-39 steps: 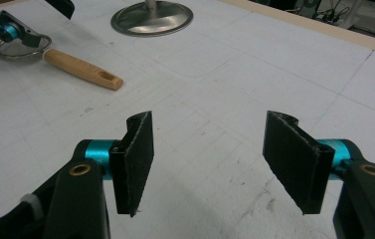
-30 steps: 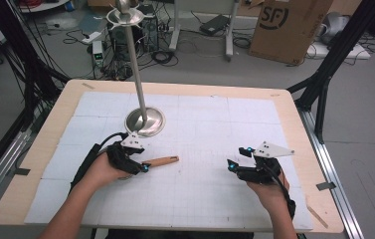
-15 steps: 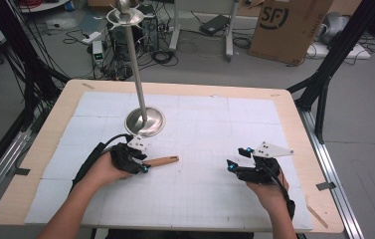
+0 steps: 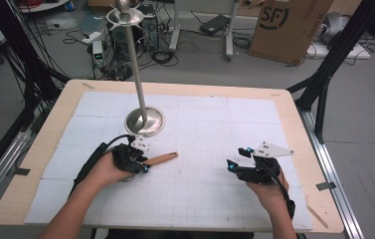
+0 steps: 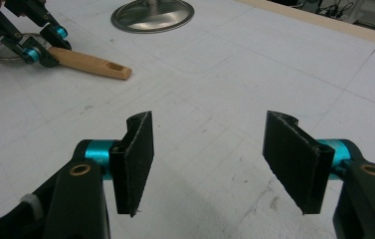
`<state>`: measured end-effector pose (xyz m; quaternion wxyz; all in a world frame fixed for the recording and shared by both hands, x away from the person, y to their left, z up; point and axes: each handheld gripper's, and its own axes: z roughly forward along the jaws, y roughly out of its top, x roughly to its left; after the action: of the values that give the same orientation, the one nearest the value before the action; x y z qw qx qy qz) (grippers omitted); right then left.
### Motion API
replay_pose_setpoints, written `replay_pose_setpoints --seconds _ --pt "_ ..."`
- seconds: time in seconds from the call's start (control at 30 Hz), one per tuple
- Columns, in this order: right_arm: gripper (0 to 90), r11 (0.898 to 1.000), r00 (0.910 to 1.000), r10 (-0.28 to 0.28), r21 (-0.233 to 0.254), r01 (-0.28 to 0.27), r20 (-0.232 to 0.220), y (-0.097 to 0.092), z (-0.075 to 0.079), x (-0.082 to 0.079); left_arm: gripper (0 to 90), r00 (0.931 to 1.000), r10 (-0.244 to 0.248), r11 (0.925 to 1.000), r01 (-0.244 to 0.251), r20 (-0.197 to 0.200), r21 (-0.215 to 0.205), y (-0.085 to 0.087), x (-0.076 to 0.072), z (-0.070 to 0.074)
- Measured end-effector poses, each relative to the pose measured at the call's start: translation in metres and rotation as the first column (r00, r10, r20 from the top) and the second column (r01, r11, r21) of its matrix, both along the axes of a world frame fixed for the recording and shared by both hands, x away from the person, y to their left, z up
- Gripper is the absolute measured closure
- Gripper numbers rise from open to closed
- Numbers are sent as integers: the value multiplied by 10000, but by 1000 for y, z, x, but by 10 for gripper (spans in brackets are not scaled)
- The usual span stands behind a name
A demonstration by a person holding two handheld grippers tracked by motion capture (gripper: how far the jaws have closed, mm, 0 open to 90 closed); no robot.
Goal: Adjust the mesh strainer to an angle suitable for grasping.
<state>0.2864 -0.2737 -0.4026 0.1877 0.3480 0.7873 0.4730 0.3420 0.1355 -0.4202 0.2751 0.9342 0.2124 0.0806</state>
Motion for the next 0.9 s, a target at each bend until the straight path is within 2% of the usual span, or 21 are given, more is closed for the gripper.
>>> replay_pose_setpoints --seconds 0.13,0.37,0.6,0.9 --pt "363 10000 10000 16 -38 -16 -39 1 0 0 667 9999 60 9999 -59 -135 123 -2 2 1" --pt "363 10000 10000 18 -18 -19 -63 1 0 0 659 9992 -43 9976 70 -401 689 -10 8 3" --pt "363 10000 10000 -20 34 20 -78 -1 0 -1 647 9963 -129 9949 213 -854 986 -14 16 5" --pt "364 10000 9999 45 -29 -45 -129 2 -1 0 652 9924 28 9952 93 -1232 972 -15 21 5"
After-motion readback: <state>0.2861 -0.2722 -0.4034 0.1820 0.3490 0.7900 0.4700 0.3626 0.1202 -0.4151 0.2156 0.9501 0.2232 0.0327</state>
